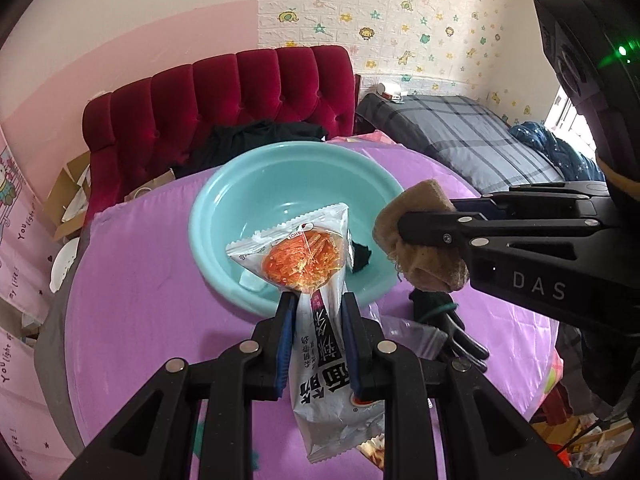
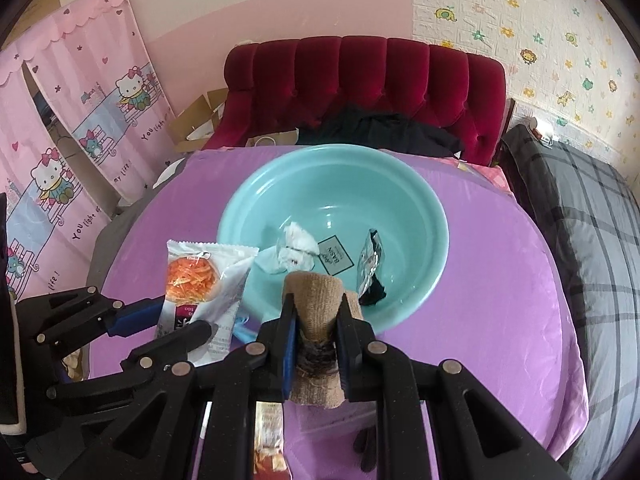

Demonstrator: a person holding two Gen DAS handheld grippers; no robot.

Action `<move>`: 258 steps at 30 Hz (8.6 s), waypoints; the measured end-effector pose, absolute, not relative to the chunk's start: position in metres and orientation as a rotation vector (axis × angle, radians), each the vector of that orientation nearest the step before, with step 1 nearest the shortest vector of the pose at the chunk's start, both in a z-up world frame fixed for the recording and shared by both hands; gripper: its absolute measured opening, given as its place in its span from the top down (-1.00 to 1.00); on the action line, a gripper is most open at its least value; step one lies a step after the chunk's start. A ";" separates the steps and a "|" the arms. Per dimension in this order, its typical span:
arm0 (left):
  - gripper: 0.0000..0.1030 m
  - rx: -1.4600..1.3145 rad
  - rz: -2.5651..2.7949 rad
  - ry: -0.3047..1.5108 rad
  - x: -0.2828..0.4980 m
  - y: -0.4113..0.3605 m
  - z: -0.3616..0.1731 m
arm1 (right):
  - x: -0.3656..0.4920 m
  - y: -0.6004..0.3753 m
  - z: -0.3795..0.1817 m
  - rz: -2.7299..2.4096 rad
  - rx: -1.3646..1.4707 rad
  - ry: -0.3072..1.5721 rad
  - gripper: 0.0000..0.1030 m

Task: Organize soft objects
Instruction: 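Lift and carry the burlap snack and white packet over the basin with both tools, then open both tools to drop the snack and packet into the basin, then withdraw both tools from the basin toward the table items, then grasp the green scouring pad with the left tool while the right tool grasps the black earphones, then carry the green pad and black earphones over the teal basin with both tools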

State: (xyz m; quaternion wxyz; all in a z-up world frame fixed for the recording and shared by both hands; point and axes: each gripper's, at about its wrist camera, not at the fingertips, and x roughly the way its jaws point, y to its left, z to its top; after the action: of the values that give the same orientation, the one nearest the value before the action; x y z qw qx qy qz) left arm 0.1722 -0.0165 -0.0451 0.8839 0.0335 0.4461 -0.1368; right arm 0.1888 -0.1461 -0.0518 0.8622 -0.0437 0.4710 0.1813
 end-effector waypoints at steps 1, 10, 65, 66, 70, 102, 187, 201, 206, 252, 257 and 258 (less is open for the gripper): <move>0.52 0.072 -0.284 0.926 0.175 -0.018 -0.045 | 0.193 -0.146 -0.052 0.382 -0.088 0.990 0.67; 0.52 0.076 -0.291 0.935 0.224 -0.015 -0.051 | 0.241 -0.143 -0.054 0.376 -0.056 1.002 0.64; -1.00 0.100 -0.174 0.954 0.277 -0.011 -0.097 | 0.315 -0.153 -0.119 0.258 0.027 1.079 -1.00; -1.00 0.105 -0.171 0.960 0.272 -0.012 -0.094 | 0.312 -0.153 -0.117 0.256 0.017 1.081 -1.00; -1.00 0.115 -0.159 0.952 0.254 -0.011 -0.086 | 0.297 -0.155 -0.108 0.254 0.008 1.076 -1.00; -1.00 0.112 -0.120 0.848 0.114 0.015 -0.068 | 0.147 -0.191 -0.088 0.233 -0.001 1.003 -1.00; 0.76 -0.029 0.006 1.091 0.100 0.091 -0.206 | 0.069 -0.208 -0.205 0.185 0.000 1.197 0.46; 0.76 -0.041 0.000 1.087 0.078 0.073 -0.174 | 0.076 -0.210 -0.182 0.240 -0.020 1.182 0.45; 0.76 -0.047 0.000 1.083 0.071 0.065 -0.160 | 0.078 -0.208 -0.172 0.264 -0.041 1.178 0.45; 0.75 0.082 -0.274 0.958 0.176 -0.023 -0.044 | 0.189 -0.176 -0.051 0.372 -0.091 1.032 0.40; 0.75 0.093 -0.283 0.957 0.201 -0.024 -0.047 | 0.218 -0.171 -0.047 0.379 -0.083 1.022 0.39; 0.75 0.094 -0.283 0.956 0.207 -0.024 -0.048 | 0.223 -0.170 -0.047 0.381 -0.080 1.020 0.39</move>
State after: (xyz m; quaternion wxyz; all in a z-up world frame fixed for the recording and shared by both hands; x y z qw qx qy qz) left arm 0.2075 -0.0240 -0.0483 0.8772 0.0451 0.4583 -0.1359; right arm 0.2228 -0.1696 -0.0468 0.8548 -0.0378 0.4849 0.1810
